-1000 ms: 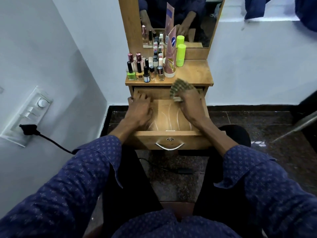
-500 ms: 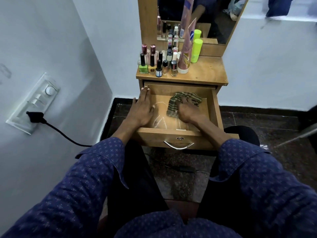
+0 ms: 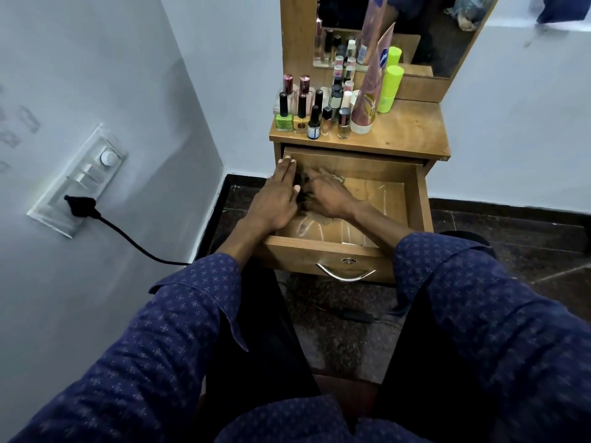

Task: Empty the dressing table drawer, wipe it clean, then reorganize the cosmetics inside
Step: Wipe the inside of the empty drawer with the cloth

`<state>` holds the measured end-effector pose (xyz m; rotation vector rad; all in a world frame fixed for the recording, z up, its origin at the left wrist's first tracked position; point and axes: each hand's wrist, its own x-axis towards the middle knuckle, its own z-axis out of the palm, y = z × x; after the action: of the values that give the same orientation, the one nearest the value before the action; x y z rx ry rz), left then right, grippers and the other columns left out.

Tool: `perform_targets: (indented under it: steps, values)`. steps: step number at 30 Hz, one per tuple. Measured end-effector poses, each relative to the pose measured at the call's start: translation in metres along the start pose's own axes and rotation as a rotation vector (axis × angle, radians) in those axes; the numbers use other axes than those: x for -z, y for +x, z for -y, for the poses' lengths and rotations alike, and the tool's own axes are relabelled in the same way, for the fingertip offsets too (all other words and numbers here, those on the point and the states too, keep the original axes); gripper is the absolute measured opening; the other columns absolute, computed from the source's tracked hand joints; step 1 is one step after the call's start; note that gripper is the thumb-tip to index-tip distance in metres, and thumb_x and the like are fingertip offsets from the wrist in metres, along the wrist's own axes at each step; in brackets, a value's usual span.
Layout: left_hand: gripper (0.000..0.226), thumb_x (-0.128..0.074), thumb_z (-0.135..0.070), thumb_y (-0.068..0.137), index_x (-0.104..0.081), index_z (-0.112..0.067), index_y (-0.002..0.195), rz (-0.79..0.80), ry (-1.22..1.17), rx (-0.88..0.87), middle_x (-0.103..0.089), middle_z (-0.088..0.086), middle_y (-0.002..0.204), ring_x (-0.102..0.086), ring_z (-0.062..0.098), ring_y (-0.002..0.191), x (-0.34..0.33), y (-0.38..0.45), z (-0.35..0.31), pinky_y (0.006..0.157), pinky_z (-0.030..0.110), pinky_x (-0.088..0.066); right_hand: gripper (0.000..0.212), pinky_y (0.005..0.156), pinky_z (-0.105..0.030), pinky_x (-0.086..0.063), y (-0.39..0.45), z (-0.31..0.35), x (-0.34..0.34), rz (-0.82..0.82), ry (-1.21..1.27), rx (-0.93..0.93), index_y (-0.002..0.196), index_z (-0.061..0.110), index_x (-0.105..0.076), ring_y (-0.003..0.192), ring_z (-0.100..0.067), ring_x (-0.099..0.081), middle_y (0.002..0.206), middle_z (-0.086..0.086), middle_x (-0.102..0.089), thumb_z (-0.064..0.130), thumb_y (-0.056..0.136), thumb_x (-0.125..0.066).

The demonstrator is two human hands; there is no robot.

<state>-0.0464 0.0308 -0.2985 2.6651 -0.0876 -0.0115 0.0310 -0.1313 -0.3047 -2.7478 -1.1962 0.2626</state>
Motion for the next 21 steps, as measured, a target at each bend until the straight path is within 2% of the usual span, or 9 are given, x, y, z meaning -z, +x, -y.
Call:
perform_targets:
  steps: [3,6,8,10,12,14,16,18,21]
  values:
    - [0.065,-0.035,-0.029,0.113,-0.008,-0.008,0.168,0.015,0.05,0.02,0.0,0.01,0.177,-0.004,0.026,0.163,0.003,-0.002,-0.005,0.13,0.044,-0.016,0.029,0.092,-0.038,-0.05,-0.006,0.0,-0.01,0.065,0.069,0.049,0.104,0.023,-0.075,0.106,-0.02,-0.058,0.12,-0.001,-0.062,0.045,0.085,-0.079]
    - [0.066,-0.033,-0.027,0.113,-0.003,-0.011,0.169,0.043,0.093,0.022,0.002,0.012,0.176,0.0,0.027,0.163,0.008,-0.001,-0.015,0.129,0.043,-0.014,0.036,0.08,-0.032,-0.06,0.007,-0.041,-0.083,0.195,0.147,0.115,0.099,0.036,-0.072,0.088,-0.006,-0.067,0.105,0.014,-0.071,0.067,0.084,-0.061]
    - [0.065,-0.033,-0.027,0.113,-0.001,-0.01,0.168,0.058,0.078,0.034,0.004,0.011,0.176,0.003,0.026,0.163,0.008,-0.002,-0.017,0.13,0.042,-0.012,0.029,0.077,-0.025,-0.06,-0.001,-0.032,-0.08,0.23,0.177,0.137,0.105,0.036,-0.074,0.084,-0.002,-0.07,0.102,0.015,-0.075,0.053,0.087,-0.06]
    - [0.065,-0.031,-0.029,0.114,-0.001,-0.008,0.168,0.052,0.068,0.037,0.007,0.01,0.176,0.006,0.024,0.163,0.006,-0.007,-0.016,0.129,0.041,-0.01,0.015,0.076,-0.012,-0.049,-0.019,0.001,-0.031,0.206,0.163,0.149,0.1,0.028,-0.075,0.084,0.003,-0.063,0.101,0.019,-0.073,0.026,0.086,-0.073]
    - [0.065,-0.029,-0.031,0.115,-0.001,-0.006,0.167,0.052,0.043,0.031,0.007,0.01,0.176,0.007,0.023,0.163,0.004,-0.009,-0.014,0.13,0.04,-0.006,0.019,0.079,-0.017,-0.046,-0.023,0.003,-0.012,0.135,0.162,0.13,0.101,0.023,-0.074,0.092,-0.004,-0.058,0.103,0.014,-0.064,0.019,0.084,-0.082]
    - [0.066,-0.031,-0.029,0.115,0.0,-0.004,0.167,0.056,0.008,0.027,0.006,0.012,0.176,0.007,0.024,0.163,0.003,-0.008,-0.013,0.133,0.04,-0.004,0.025,0.084,-0.029,-0.054,-0.021,-0.007,-0.009,0.026,0.101,0.076,0.111,0.026,-0.072,0.1,-0.013,-0.063,0.113,0.008,-0.065,0.022,0.087,-0.079]
    - [0.067,-0.034,-0.027,0.114,0.001,-0.004,0.167,0.055,0.004,0.026,0.007,0.013,0.176,0.007,0.026,0.163,0.004,-0.008,-0.012,0.133,0.042,-0.005,0.033,0.09,-0.038,-0.057,-0.015,-0.02,-0.005,-0.064,0.086,-0.087,0.123,0.03,-0.068,0.112,-0.02,-0.065,0.126,0.001,-0.067,0.023,0.091,-0.073]
    - [0.068,-0.035,-0.027,0.114,0.002,-0.005,0.167,0.064,0.012,0.027,0.009,0.013,0.176,0.009,0.026,0.163,0.004,-0.009,-0.012,0.132,0.04,-0.004,0.038,0.1,-0.041,-0.052,-0.011,-0.028,0.003,-0.116,0.107,-0.204,0.13,0.023,-0.064,0.123,-0.026,-0.061,0.136,-0.006,-0.063,0.02,0.093,-0.072]
    - [0.071,-0.036,-0.03,0.114,0.005,-0.006,0.167,0.092,0.018,0.036,0.014,0.011,0.175,0.013,0.024,0.162,0.002,-0.007,-0.012,0.128,0.038,0.0,0.039,0.106,-0.042,-0.048,-0.014,-0.024,0.009,-0.104,0.114,-0.176,0.129,0.019,-0.065,0.13,-0.029,-0.057,0.139,-0.008,-0.061,0.015,0.091,-0.074]
